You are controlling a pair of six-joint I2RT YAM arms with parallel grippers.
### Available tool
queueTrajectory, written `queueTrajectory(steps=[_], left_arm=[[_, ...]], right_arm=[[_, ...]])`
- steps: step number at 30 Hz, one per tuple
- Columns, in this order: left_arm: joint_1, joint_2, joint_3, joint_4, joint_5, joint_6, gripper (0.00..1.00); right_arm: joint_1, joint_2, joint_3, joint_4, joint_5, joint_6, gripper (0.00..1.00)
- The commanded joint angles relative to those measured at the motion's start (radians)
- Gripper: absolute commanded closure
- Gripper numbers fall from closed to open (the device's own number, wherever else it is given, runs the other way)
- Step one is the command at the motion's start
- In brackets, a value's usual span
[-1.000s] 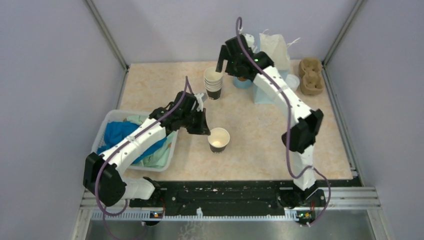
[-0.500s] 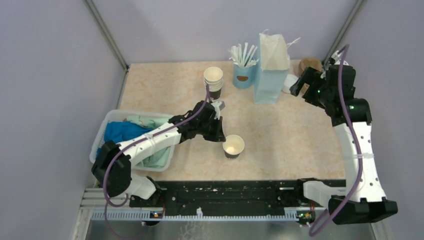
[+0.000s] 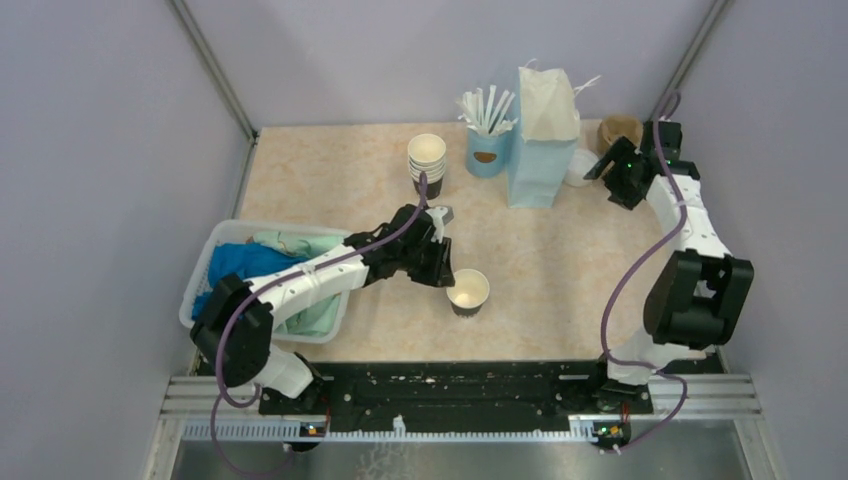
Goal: Pack the takeout coffee
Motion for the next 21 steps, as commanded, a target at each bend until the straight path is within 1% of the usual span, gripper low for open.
queueTrajectory(steps=[1, 3, 5, 7, 9, 14, 16, 19, 21], left_arm=[[-0.004, -0.012, 0.044, -0.038, -0.011, 0.042, 0.54], [-0.005, -0.029, 0.058, -0.064, -0.008, 0.051, 0.42], [-0.004, -0.048, 0.071, -0.081, -0.010, 0.064, 0.33], [-0.003, -0.069, 0.090, -0.102, -0.021, 0.077, 0.26], [-0.002, -0.084, 0.115, -0.124, -0.038, 0.090, 0.21], [0.002, -0.096, 0.184, -0.172, -0.137, 0.102, 0.14], [0.011, -0.092, 0.207, -0.171, -0.147, 0.120, 0.13], [0.024, -0.073, 0.243, -0.178, -0.143, 0.138, 0.13], [0.029, -0.062, 0.247, -0.177, -0.139, 0.143, 0.13]], right_arm=[[-0.046, 0.128, 0.121, 0.113, 0.033, 0.105, 0.31], [-0.056, 0.192, 0.162, 0.121, 0.025, 0.120, 0.35], [-0.056, 0.257, 0.215, 0.113, 0.027, 0.119, 0.40], [-0.056, 0.326, 0.281, 0.095, 0.027, 0.115, 0.44], [-0.056, 0.377, 0.336, 0.069, 0.038, 0.111, 0.50], [-0.054, 0.479, 0.456, 0.007, 0.070, 0.103, 0.52], [-0.051, 0.510, 0.499, -0.025, 0.086, 0.098, 0.52], [-0.044, 0.540, 0.526, -0.029, 0.087, 0.096, 0.53], [-0.032, 0.562, 0.562, -0.052, 0.102, 0.089, 0.57]])
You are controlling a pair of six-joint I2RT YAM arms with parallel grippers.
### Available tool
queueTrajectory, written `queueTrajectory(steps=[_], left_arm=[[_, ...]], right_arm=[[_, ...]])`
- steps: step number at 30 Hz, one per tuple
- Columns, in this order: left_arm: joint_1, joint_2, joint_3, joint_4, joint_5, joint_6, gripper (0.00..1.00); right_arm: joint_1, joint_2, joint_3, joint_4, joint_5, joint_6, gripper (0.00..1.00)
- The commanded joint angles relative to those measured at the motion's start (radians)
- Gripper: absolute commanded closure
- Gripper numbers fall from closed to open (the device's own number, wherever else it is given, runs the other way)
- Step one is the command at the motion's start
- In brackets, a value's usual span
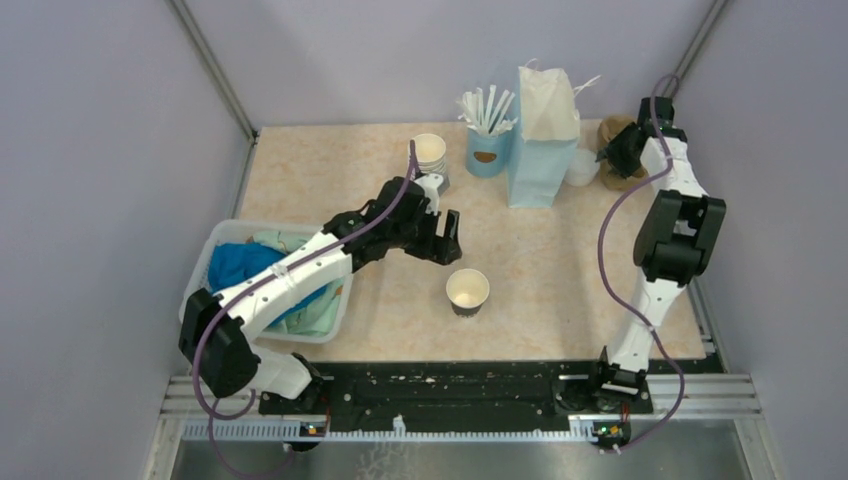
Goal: Pack the takeout coffee
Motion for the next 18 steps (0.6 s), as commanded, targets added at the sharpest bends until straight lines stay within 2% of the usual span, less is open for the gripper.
queueTrajectory(steps=[1, 9, 14, 16, 18], left_arm=[[0.015, 0.009, 0.045, -0.009, -0.019, 0.040, 0.13], [0.028, 0.011, 0.051, -0.017, -0.018, 0.050, 0.12], [0.037, 0.010, 0.048, -0.022, -0.020, 0.049, 0.12], [0.038, 0.010, 0.048, -0.025, -0.019, 0.049, 0.12], [0.039, 0.010, 0.049, -0.025, -0.020, 0.049, 0.12]], right_arm=[[0.021, 0.049, 0.115, -0.063, 0.049, -0.015, 0.60], [0.085, 0.131, 0.260, -0.205, 0.207, -0.063, 0.65], [0.112, 0.152, 0.294, -0.230, 0.267, -0.077, 0.66], [0.113, 0.166, 0.317, -0.254, 0.277, -0.078, 0.73], [0.114, 0.174, 0.327, -0.265, 0.283, -0.081, 0.74]])
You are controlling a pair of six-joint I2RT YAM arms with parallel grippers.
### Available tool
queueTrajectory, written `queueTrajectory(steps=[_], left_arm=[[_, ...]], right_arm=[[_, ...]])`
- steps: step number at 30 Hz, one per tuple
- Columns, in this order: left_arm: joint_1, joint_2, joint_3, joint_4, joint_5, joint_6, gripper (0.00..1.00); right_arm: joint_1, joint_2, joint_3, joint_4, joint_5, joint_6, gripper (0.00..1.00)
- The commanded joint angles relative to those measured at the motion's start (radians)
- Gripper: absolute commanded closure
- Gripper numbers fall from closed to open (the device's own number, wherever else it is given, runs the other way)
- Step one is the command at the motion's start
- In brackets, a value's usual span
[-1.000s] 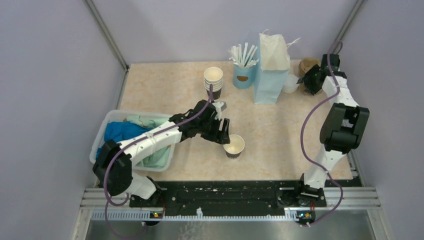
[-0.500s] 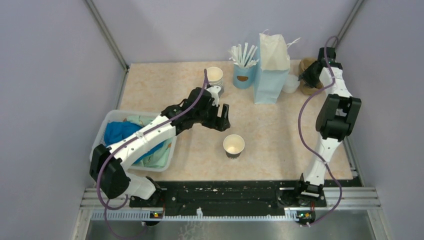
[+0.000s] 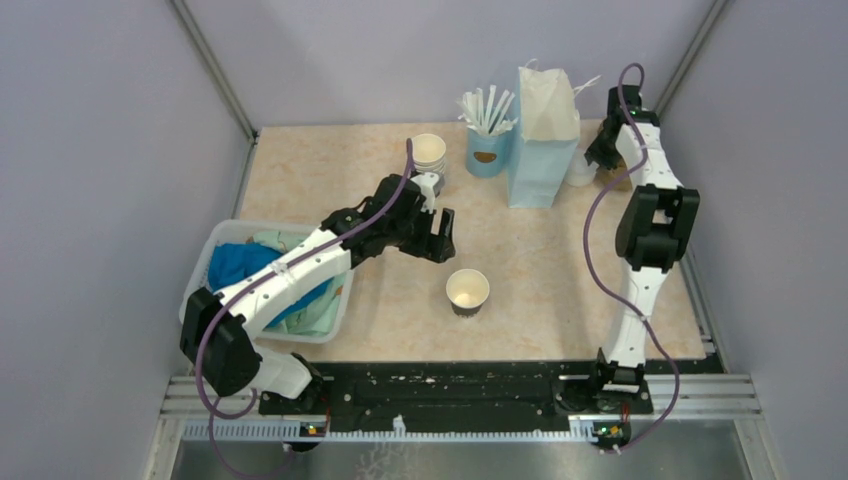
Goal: Pack the takeout coffee
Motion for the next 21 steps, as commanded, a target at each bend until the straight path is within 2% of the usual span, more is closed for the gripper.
queueTrajectory(steps=[1, 16, 21], left_arm=[[0.007, 0.001, 0.034, 0.010, -0.012, 0.016, 0.12], [0.018, -0.002, 0.047, 0.000, -0.025, 0.019, 0.12], [0.021, 0.001, 0.054, -0.005, -0.023, 0.021, 0.12]], right_arm=[[0.003, 0.027, 0.063, -0.040, 0.060, -0.018, 0.74], [0.015, 0.078, 0.100, -0.044, 0.064, -0.020, 0.75], [0.015, 0.077, 0.101, -0.042, 0.066, -0.021, 0.82]])
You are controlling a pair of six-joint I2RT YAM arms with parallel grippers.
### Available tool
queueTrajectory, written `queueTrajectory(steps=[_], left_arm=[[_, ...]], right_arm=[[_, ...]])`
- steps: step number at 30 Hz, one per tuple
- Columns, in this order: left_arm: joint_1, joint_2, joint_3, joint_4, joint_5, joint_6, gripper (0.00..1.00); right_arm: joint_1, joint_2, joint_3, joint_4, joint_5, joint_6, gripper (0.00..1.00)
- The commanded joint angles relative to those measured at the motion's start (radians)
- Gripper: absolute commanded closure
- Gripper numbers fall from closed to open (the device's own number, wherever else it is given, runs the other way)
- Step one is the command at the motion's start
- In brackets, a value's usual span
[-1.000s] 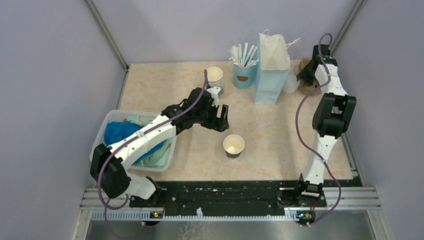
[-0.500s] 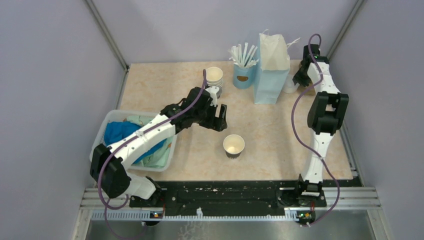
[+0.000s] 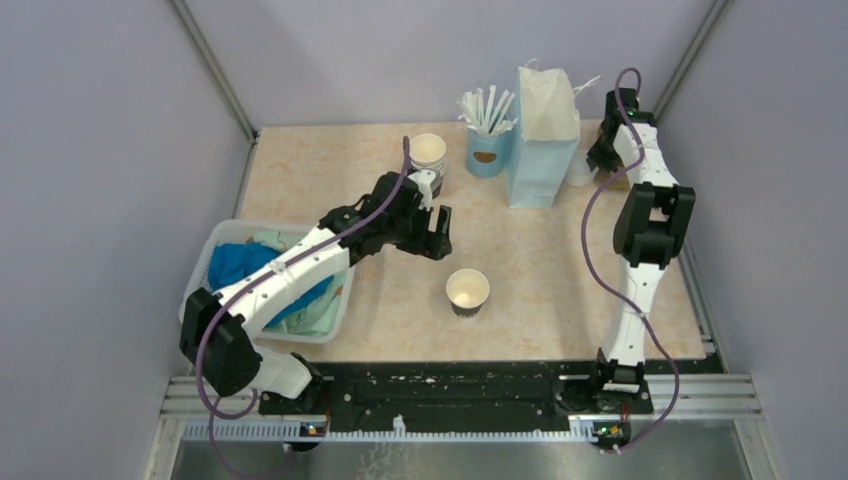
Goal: Pack the takeout coffee
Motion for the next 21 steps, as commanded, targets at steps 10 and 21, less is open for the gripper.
queueTrajectory(steps=[10, 21], left_arm=[[0.010, -0.005, 0.039, 0.008, -0.001, 0.020, 0.12], [0.020, -0.014, 0.037, 0.006, 0.009, 0.031, 0.12]], right_arm=[[0.010, 0.032, 0.052, -0.001, 0.026, -0.009, 0.82], [0.016, 0.032, 0.078, -0.016, 0.036, -0.010, 0.97]])
